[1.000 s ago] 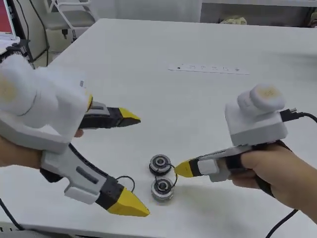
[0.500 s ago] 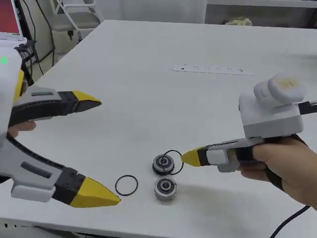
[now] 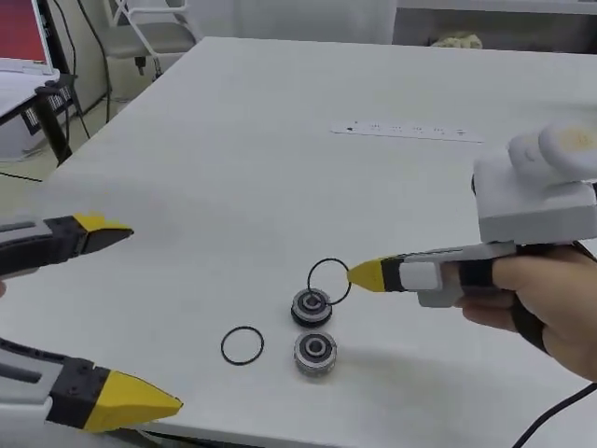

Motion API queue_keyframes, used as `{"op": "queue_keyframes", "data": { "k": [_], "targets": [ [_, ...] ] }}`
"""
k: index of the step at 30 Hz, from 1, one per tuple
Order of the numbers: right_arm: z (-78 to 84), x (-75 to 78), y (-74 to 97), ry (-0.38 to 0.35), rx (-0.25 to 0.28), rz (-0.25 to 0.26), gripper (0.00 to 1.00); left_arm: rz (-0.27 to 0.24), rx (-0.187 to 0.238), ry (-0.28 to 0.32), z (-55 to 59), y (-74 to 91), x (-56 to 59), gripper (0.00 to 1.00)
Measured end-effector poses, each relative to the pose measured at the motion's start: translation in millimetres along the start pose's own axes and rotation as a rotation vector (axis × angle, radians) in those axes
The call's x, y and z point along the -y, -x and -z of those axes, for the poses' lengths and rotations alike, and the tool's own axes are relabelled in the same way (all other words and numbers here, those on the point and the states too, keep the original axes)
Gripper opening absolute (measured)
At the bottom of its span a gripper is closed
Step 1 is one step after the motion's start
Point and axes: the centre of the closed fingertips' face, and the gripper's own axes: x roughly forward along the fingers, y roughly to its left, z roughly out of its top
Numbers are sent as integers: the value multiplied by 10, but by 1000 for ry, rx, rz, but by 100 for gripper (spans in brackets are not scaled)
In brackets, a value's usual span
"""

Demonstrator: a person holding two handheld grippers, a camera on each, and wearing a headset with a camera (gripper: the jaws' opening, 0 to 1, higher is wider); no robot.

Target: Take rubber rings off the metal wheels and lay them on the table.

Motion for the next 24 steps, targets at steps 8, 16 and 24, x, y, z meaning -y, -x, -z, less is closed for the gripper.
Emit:
{"op": "queue_keyframes", "data": {
  "k": [8,16,24],
  "targets": [
    [-99,-74,10,6,44,-22,0,-9,25,47,18,-112,81,99],
    [-162,-186,-27,17,74,-66,0,11,10,43,64,-143,129,99],
    [-177,-276,-105,46,104,-96,0,1,16,84,100,-142,90,97]
  ]
}}
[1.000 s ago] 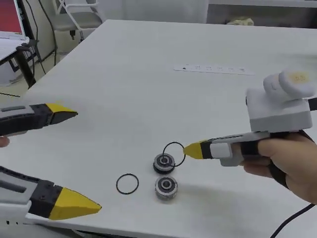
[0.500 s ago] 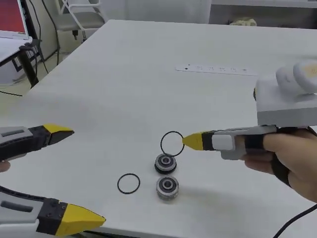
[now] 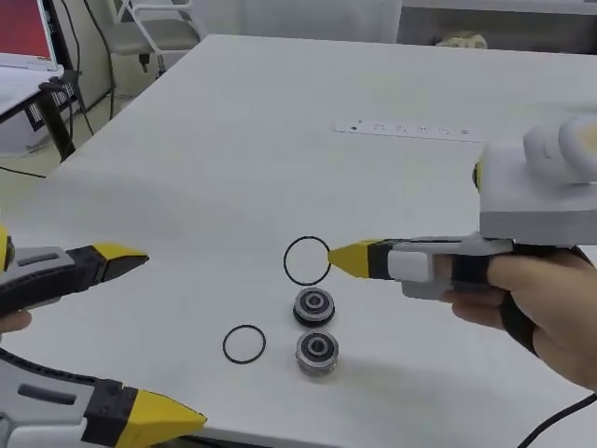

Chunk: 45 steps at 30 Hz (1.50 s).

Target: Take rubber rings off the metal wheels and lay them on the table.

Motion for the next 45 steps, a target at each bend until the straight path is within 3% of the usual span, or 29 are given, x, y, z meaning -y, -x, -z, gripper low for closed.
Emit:
{"op": "queue_keyframes", "data": {
  "k": [3,7,11,17,26,45],
  "targets": [
    [82,-33,-62,31,-33,-8,0,-5,20,-4,-36,9,-11,97],
    [230,-64,-162,63,-89,-15,0,-8,6,4,5,5,-27,97],
    [409,-82,-263,78,-152,-19,0,-10,31,21,-26,14,-40,96],
    [559,-106,-384,63,-187,-30,0,3,43,35,-28,16,-36,97],
    [757,-100,-476,98,-236,-21,0,17,-17,-2,71,-9,-6,97],
    [740,27,-497,124,-235,44,0,15,-46,-16,121,-10,-2,94]
  ]
}}
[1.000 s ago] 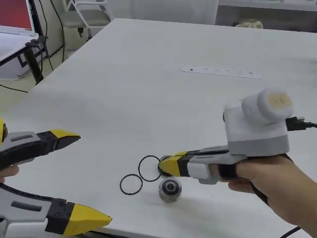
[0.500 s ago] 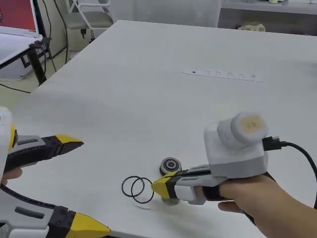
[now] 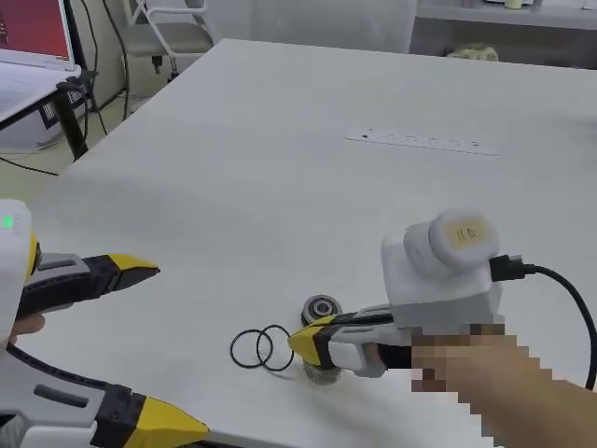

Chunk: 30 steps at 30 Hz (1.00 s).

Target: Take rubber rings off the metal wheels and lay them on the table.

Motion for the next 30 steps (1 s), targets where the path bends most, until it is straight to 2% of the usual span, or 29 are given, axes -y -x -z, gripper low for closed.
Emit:
{"op": "queue_keyframes", "data": {
  "k": [8,13,23,30],
  "targets": [
    [11,24,-4,21,-8,12,1,0,-3,-1,7,-2,2,94],
    [30,8,-24,41,-23,12,7,-2,-4,0,12,-1,-2,94],
    [68,-119,-115,169,-71,-9,18,-5,-10,3,24,0,-7,93],
    [72,-81,-123,213,-92,19,26,-7,-17,5,46,-1,-26,92]
  ]
}}
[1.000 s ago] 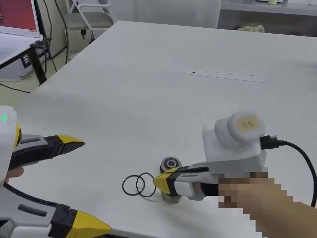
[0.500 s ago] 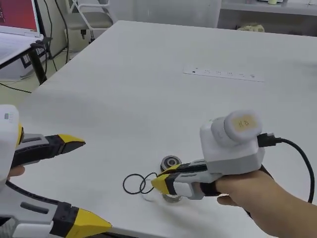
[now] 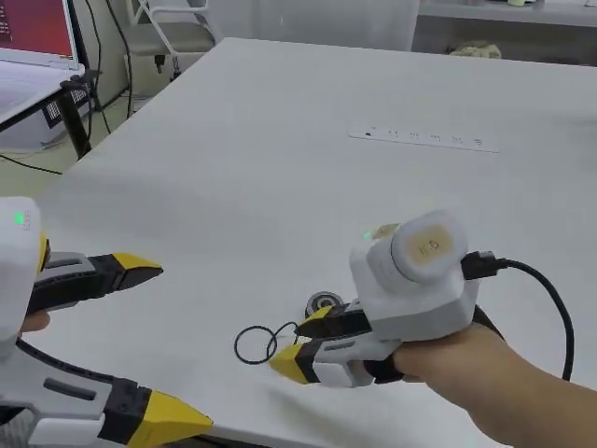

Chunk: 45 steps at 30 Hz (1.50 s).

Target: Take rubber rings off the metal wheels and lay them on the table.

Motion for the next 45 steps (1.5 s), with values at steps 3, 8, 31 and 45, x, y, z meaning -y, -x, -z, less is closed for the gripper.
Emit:
{"op": "queue_keyframes", "data": {
  "k": [3,8,31,45],
  "targets": [
    [22,-6,0,-16,-5,-14,26,1,3,0,-2,-2,-3,92],
    [30,-6,-8,-18,-12,-10,32,5,1,-1,6,-5,-6,92],
    [-154,96,115,-22,45,5,37,0,3,-1,3,1,-11,91],
    [-818,476,589,-2,237,113,34,9,-5,-1,12,-2,8,91]
  ]
}}
